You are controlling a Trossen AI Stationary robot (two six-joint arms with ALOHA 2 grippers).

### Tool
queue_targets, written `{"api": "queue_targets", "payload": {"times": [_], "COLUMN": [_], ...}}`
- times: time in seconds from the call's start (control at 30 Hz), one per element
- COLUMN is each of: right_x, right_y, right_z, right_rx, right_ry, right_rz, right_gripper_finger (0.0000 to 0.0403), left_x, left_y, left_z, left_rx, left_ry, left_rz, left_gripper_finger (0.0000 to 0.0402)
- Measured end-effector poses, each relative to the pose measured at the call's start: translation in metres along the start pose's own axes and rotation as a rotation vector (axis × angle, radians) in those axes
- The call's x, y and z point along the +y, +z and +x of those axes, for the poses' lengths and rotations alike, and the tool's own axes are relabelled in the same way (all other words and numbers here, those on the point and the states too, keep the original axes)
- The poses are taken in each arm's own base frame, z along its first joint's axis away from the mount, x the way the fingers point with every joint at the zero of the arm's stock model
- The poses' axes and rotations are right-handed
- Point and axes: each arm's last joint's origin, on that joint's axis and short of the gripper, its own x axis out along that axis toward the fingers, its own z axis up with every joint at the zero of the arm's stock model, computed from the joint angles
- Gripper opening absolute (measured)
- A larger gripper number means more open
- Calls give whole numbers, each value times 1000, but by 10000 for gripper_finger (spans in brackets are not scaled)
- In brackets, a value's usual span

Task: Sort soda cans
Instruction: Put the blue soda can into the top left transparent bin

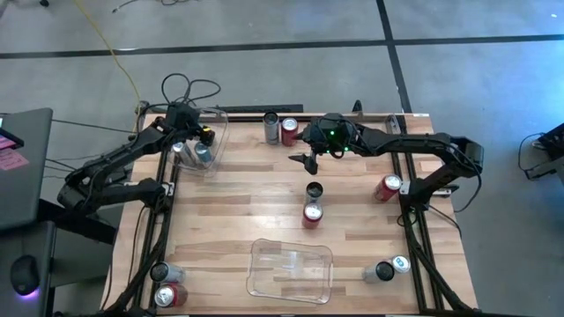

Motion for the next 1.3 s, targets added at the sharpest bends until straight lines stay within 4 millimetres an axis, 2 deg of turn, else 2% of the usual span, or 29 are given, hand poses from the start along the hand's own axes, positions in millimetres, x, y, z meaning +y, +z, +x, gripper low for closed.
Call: {"api": "queue_targets", "payload": {"times": [0.73,1.0,1.17,1.3], "right_x": [0,-1,-2,-2], "right_y": [0,9,20,36], "right_z": [0,0,-2,-6], "right_rx": [-3,-92,-138,-184], "right_ry": [0,-9,-13,-13], "right_rz": [1,0,1,-3], "right_gripper_finger": [360,360,360,360], "left_x": [0,1,2,5], "left_y": [14,19,21,23], "left_z": [0,-1,-11,-30], "left_rx": [-149,-195,-234,-305], "left_ry": [16,15,15,-3], "left_rz": [-9,-17,-25,-52], "left_gripper_finger": [281,281,281,281]}}
